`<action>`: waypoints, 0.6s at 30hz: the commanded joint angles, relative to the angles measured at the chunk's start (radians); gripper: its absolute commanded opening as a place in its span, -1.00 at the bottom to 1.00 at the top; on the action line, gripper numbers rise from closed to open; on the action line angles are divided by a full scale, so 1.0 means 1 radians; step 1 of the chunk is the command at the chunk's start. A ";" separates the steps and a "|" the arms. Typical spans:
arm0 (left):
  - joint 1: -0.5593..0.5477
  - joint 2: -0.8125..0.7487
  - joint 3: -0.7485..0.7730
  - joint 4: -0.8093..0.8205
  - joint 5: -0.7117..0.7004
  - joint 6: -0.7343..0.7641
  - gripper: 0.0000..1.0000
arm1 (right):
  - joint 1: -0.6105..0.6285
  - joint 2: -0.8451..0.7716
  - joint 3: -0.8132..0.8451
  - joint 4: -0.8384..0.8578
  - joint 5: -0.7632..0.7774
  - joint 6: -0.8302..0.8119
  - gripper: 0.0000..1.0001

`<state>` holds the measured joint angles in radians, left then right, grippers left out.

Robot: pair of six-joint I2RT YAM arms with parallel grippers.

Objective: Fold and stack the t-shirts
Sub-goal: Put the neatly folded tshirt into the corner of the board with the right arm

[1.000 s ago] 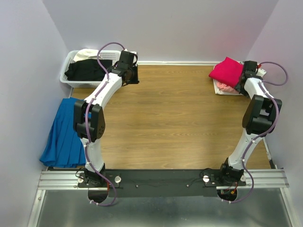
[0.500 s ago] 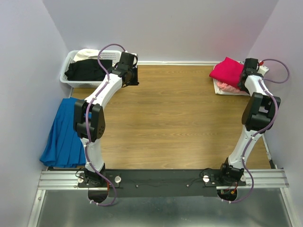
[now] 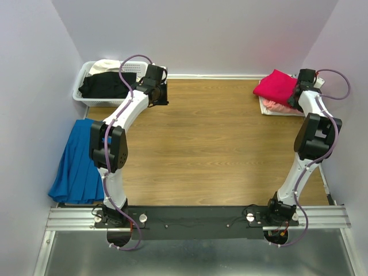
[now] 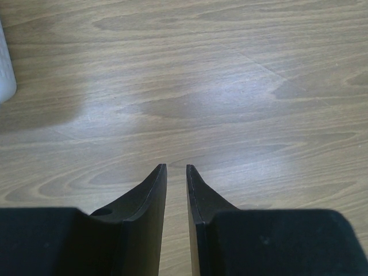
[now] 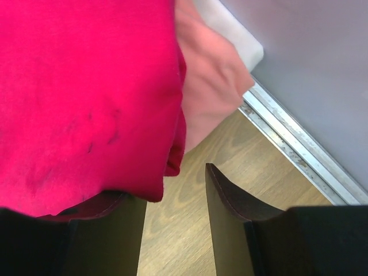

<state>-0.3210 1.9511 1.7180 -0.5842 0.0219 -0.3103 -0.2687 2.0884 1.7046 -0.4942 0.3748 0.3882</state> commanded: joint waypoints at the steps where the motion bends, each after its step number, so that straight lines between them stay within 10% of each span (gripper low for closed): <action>1: -0.004 -0.024 -0.011 0.014 0.013 0.002 -0.42 | -0.004 -0.060 0.026 0.051 -0.080 -0.032 0.02; 6: -0.004 -0.021 -0.009 0.014 0.016 -0.001 -0.42 | -0.004 -0.022 0.038 0.072 -0.085 -0.052 -0.16; 13: -0.006 -0.012 0.012 0.001 0.006 -0.001 -0.43 | -0.004 0.047 0.084 0.079 -0.100 -0.057 -0.98; 18: -0.006 -0.012 0.009 0.000 0.004 -0.006 -0.43 | -0.004 0.007 0.056 0.079 -0.053 -0.058 -0.99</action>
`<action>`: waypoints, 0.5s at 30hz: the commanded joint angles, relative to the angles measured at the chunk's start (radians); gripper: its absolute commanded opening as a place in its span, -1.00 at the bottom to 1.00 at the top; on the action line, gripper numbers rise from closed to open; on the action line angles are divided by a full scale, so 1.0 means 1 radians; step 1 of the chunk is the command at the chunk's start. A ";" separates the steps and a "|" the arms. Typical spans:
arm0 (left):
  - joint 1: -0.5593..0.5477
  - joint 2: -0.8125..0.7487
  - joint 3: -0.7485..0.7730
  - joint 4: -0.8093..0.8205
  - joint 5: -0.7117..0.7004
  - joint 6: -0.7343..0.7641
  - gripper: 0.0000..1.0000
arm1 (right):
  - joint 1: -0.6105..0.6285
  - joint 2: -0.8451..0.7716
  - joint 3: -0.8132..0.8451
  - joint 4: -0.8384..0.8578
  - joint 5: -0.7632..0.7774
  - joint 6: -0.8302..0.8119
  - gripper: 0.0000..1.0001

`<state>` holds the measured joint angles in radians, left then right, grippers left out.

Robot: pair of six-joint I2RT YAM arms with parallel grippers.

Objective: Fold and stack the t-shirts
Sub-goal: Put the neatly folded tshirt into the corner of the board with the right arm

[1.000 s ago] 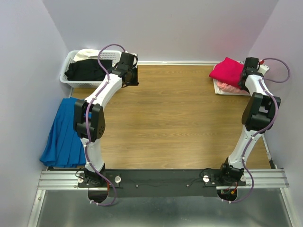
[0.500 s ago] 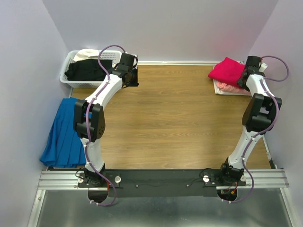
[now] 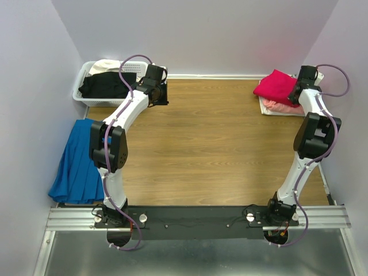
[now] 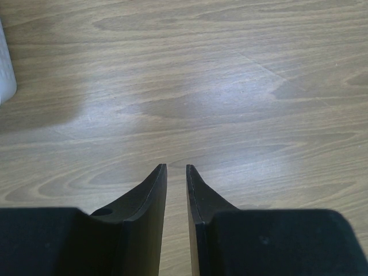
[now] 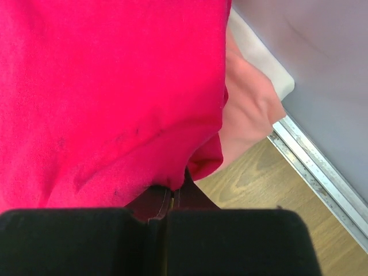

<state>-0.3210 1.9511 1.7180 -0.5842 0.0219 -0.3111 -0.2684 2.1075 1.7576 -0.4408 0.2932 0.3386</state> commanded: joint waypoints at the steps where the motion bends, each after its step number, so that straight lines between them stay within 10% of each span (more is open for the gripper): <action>1: -0.004 -0.012 0.009 0.001 0.006 -0.006 -0.43 | -0.005 -0.020 -0.003 0.025 0.043 -0.013 -0.99; 15: -0.004 0.000 0.023 0.003 0.007 0.000 -0.43 | -0.009 -0.161 -0.078 0.014 0.383 -0.081 -0.99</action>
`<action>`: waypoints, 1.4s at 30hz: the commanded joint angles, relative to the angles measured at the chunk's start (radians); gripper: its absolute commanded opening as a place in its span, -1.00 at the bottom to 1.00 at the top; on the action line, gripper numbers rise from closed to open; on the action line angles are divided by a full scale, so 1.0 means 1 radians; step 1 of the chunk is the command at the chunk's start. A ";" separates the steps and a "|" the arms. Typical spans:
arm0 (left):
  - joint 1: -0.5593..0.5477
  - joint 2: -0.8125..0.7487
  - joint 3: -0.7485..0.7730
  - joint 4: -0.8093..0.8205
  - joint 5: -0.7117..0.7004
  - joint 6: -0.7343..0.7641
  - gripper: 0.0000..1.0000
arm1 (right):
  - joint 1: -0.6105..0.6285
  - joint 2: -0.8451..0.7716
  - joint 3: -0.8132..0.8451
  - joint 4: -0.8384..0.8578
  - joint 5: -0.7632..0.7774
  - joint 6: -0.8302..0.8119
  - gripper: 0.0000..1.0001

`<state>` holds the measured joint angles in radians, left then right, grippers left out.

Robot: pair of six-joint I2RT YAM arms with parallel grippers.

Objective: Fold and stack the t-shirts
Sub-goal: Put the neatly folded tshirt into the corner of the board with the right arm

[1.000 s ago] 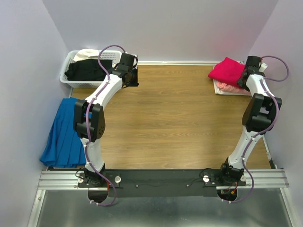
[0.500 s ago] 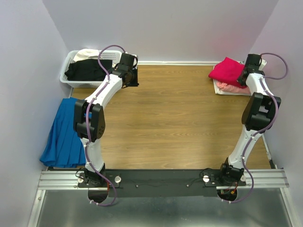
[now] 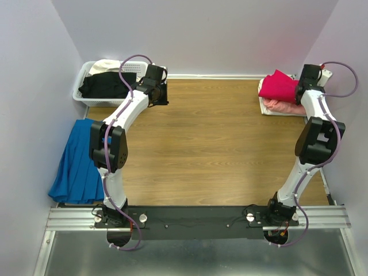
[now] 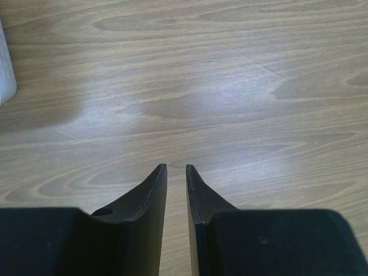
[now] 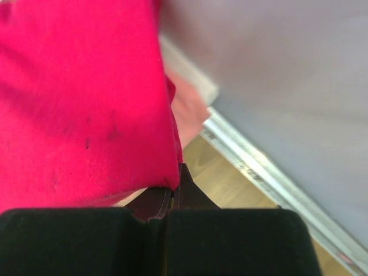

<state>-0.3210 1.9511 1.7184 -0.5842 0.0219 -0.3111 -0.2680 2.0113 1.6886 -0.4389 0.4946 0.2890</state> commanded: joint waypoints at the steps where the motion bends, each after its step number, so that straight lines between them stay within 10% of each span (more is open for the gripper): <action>1: -0.004 0.000 0.024 0.001 0.007 -0.002 -0.43 | -0.011 -0.072 -0.009 0.011 0.199 -0.033 -0.99; 12: -0.004 0.002 0.023 0.000 0.007 0.003 -0.44 | -0.043 -0.027 -0.023 -0.024 0.251 -0.027 -0.99; 19: -0.004 -0.001 0.015 0.007 0.004 -0.002 -0.44 | -0.042 -0.009 0.043 -0.127 0.118 0.070 0.09; 22: -0.004 0.002 0.014 0.011 0.004 -0.002 -0.44 | -0.042 -0.013 0.086 -0.184 0.053 0.104 0.24; 42: -0.006 -0.014 -0.002 0.034 0.027 -0.002 -0.45 | -0.034 -0.086 0.150 -0.201 -0.172 0.130 0.25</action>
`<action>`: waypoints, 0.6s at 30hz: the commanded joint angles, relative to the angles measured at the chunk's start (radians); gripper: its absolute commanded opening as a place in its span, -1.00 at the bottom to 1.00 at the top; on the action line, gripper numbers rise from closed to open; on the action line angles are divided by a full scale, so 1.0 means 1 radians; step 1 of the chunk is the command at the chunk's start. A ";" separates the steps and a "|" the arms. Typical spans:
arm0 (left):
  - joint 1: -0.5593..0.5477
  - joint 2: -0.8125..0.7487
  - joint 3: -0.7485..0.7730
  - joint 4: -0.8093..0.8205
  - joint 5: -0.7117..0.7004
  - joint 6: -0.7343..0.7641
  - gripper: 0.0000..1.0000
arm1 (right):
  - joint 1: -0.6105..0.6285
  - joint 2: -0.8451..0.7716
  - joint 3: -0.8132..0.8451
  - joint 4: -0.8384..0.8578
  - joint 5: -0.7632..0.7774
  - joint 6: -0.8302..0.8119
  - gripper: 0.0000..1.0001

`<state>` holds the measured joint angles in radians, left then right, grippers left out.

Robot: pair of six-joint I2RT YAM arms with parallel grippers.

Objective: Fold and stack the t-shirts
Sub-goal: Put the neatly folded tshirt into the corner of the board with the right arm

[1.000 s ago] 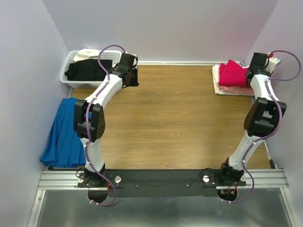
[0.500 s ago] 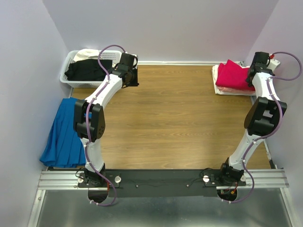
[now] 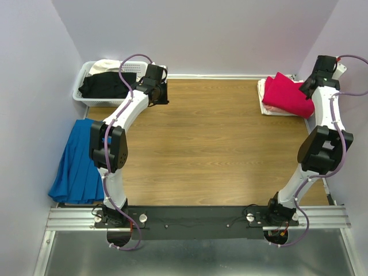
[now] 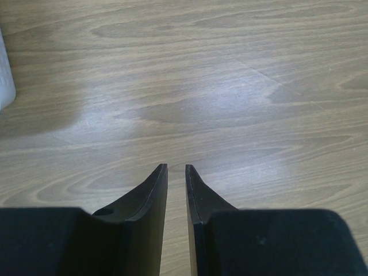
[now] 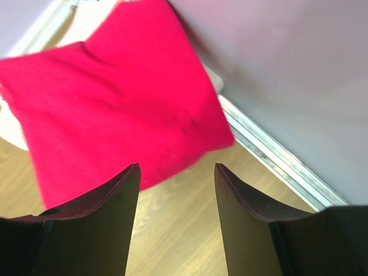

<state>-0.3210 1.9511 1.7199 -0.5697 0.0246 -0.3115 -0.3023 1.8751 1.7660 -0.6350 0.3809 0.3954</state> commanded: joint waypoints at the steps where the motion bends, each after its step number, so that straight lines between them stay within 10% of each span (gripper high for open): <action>1: -0.006 -0.015 -0.005 0.021 0.026 -0.003 -0.45 | 0.000 0.067 0.082 -0.005 -0.059 0.029 0.25; 18: -0.006 -0.073 -0.097 0.051 0.011 -0.015 -0.46 | 0.000 0.266 0.018 -0.003 -0.171 0.066 0.19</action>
<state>-0.3210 1.9335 1.6352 -0.5476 0.0288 -0.3172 -0.3023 2.1414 1.8179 -0.6281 0.2558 0.4446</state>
